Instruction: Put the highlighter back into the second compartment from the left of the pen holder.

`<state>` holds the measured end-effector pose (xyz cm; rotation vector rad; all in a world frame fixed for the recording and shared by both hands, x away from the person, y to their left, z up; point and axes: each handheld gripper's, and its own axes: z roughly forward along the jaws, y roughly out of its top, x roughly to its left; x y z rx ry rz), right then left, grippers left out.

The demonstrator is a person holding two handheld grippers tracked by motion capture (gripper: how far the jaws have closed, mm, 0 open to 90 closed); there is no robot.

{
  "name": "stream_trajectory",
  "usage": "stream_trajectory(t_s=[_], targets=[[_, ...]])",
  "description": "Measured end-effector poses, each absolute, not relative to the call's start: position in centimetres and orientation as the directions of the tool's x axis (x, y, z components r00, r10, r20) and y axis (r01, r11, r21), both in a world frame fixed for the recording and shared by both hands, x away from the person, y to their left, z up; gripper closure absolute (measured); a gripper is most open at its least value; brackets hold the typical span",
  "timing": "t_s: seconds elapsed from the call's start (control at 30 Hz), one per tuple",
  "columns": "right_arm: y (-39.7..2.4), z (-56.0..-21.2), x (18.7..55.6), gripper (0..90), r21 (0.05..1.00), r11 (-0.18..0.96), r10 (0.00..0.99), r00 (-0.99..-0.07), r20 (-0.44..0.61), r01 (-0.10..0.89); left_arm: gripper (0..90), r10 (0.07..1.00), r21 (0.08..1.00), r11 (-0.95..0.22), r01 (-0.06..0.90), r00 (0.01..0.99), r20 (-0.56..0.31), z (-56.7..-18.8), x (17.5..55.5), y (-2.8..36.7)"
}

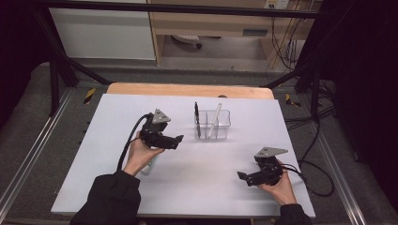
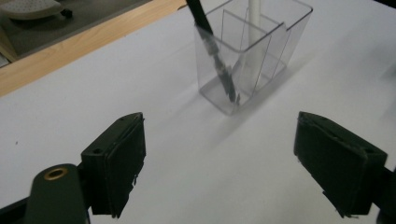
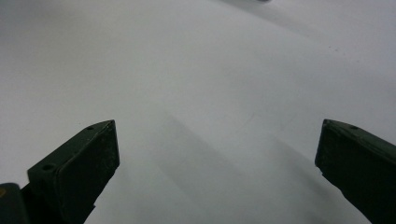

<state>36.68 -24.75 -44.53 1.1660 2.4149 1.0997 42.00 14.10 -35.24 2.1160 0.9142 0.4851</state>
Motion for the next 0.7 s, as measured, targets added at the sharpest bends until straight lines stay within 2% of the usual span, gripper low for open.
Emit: stream_trajectory(t_s=[0.37, 0.7], targets=[[-24.4, -44.5, 36.6, 0.6, 0.708, 0.414, 0.752, -0.654, 0.088, 0.571, 10.2, 0.772, 0.755, -0.437, 0.489, 0.635, 0.035, -37.2, 39.8, 18.6], [-24.3, -44.5, 36.6, 0.6, 0.709, 0.418, 0.738, -0.667, 0.1, 0.569, 9.8, 0.787, 0.731, -0.439, 0.522, 0.616, 0.033, -39.5, 38.0, 21.3]])
